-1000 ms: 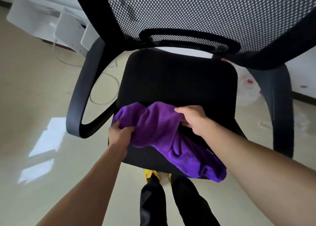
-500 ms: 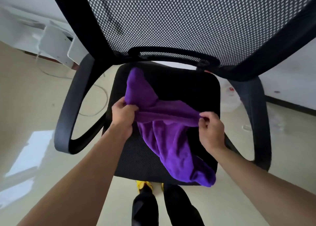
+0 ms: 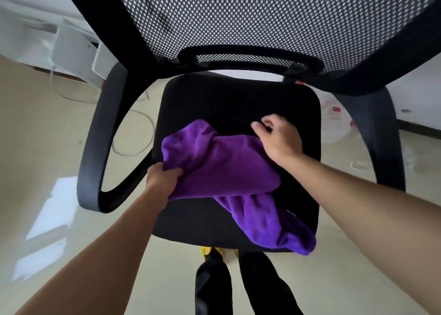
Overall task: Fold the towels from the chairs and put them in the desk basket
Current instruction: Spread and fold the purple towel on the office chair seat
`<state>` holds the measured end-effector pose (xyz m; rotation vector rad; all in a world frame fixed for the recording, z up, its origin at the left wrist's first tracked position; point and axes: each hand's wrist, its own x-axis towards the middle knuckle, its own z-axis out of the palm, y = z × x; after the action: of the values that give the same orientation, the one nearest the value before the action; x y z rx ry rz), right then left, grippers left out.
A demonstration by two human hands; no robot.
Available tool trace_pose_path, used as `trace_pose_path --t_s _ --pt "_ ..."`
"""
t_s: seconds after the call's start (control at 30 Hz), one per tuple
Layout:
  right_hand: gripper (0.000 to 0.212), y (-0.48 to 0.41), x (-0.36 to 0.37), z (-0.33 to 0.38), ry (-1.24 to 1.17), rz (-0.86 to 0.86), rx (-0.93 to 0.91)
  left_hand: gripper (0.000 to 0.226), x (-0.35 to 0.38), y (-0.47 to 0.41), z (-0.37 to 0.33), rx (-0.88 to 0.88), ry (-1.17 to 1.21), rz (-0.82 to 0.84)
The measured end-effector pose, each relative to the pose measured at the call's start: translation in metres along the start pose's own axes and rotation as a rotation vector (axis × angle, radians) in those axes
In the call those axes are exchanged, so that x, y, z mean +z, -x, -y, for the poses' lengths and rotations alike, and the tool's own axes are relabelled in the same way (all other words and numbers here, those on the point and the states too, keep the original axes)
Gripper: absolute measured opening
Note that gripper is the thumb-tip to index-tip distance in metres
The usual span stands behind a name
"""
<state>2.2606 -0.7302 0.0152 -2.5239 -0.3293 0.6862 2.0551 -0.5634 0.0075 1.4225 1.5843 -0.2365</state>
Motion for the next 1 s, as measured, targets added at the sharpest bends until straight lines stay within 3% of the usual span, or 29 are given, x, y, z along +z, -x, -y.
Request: trace_pose_path --t_s 0.07,0.13,0.2,0.3,0.37,0.47,0.57,0.63,0.7,0.73,0.8,0.83,0.9,0.93,1.0 --pt "0.056 -0.008 0.01 0.017 0.096 0.276 0.003 0.007 -0.001 -0.001 -0.007 0.013 0.097 -0.039" --pt "0.038 -0.004 0.018 0.02 0.184 0.426 -0.02 0.004 -0.007 -0.002 -0.014 0.1 0.1 -0.135" --pt "0.017 0.007 0.014 0.01 0.14 0.227 -0.125 0.004 -0.013 -0.003 -0.024 0.192 0.089 -0.217" --pt "0.018 0.031 -0.006 -0.017 0.086 -0.257 -0.371 0.008 -0.009 0.002 -0.047 0.385 0.001 -0.252" --pt "0.018 0.051 -0.016 -0.037 0.136 -0.312 -0.427 0.011 0.004 0.009 -0.062 0.475 -0.062 -0.23" --pt "0.018 0.079 -0.01 -0.066 0.309 -0.043 -0.485 0.027 0.021 0.011 -0.069 0.391 -0.156 -0.181" --pt "0.052 0.088 -0.003 -0.071 0.242 0.287 -0.399 0.045 0.022 0.007 -0.054 0.231 -0.329 -0.094" --pt "0.062 0.074 -0.003 -0.064 0.096 0.147 -0.31 0.046 0.018 0.006 -0.04 0.167 -0.426 -0.081" --pt "0.049 0.048 -0.001 -0.055 0.024 -0.068 -0.226 0.044 0.011 0.006 -0.026 0.106 -0.494 -0.104" --pt "0.039 0.034 0.001 -0.048 0.007 -0.095 -0.16 0.043 0.007 0.006 -0.021 0.072 -0.504 -0.121" --pt "0.027 0.014 0.009 -0.031 -0.032 0.064 -0.028 0.04 -0.001 0.007 -0.011 0.012 -0.502 -0.141" --pt "0.037 0.008 0.014 -0.021 -0.027 0.206 0.022 0.038 -0.004 0.007 -0.006 -0.003 -0.501 -0.143" --pt "0.044 0.007 0.028 -0.002 0.034 0.443 0.029 0.034 -0.008 0.007 0.0 -0.008 -0.504 -0.145" --pt "0.032 0.013 0.037 0.005 0.084 0.52 -0.013 0.032 -0.01 0.007 0.002 -0.012 -0.5 -0.15" --pt "0.028 0.027 0.045 0.013 0.165 0.491 -0.134 0.024 -0.014 0.006 0.003 -0.009 -0.467 -0.169"
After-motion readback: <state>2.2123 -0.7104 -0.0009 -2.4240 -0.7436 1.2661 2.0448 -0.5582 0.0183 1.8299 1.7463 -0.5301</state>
